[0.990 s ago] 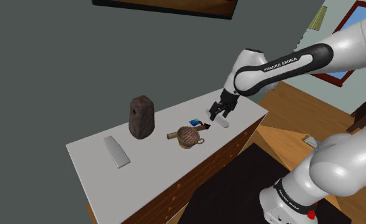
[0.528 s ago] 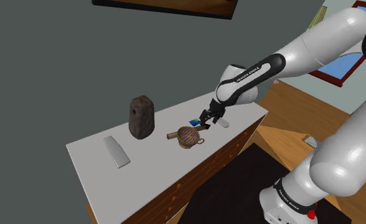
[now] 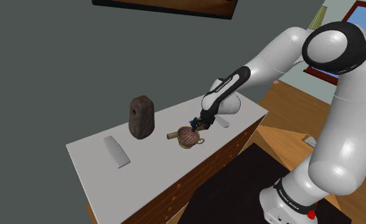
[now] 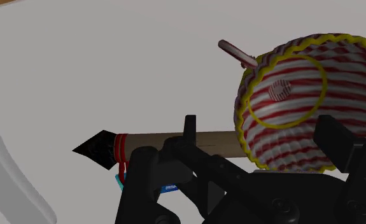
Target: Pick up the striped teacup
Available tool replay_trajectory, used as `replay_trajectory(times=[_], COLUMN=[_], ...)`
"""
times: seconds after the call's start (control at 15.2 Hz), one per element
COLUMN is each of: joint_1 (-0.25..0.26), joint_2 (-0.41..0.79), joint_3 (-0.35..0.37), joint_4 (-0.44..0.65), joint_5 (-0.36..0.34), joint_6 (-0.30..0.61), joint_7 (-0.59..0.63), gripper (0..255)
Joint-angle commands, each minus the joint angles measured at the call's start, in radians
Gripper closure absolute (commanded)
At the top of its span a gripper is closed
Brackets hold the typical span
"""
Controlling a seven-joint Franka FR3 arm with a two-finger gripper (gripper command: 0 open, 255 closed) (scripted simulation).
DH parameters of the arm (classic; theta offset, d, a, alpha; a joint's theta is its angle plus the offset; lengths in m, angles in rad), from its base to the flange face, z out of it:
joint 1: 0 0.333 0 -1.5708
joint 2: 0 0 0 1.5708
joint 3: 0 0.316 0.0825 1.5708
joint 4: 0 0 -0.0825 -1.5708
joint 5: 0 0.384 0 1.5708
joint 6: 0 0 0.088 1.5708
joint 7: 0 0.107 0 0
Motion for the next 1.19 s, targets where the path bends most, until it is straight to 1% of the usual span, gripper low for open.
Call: replay_trajectory(times=[0.0,0.26,0.46,0.53,1.12], joint_1=[-0.007,-0.021,-0.023,-0.025,-0.023], joint_2=[0.037,0.098,0.107,0.106,0.107], joint_3=[0.011,0.028,0.031,0.031,0.031], joint_4=[0.013,0.031,0.034,0.033,0.034], joint_5=[0.011,0.027,0.028,0.028,0.028], joint_6=[0.026,0.069,0.075,0.075,0.075], joint_7=[-0.01,-0.028,-0.03,-0.032,-0.03], gripper=[0,0,0,255,255])
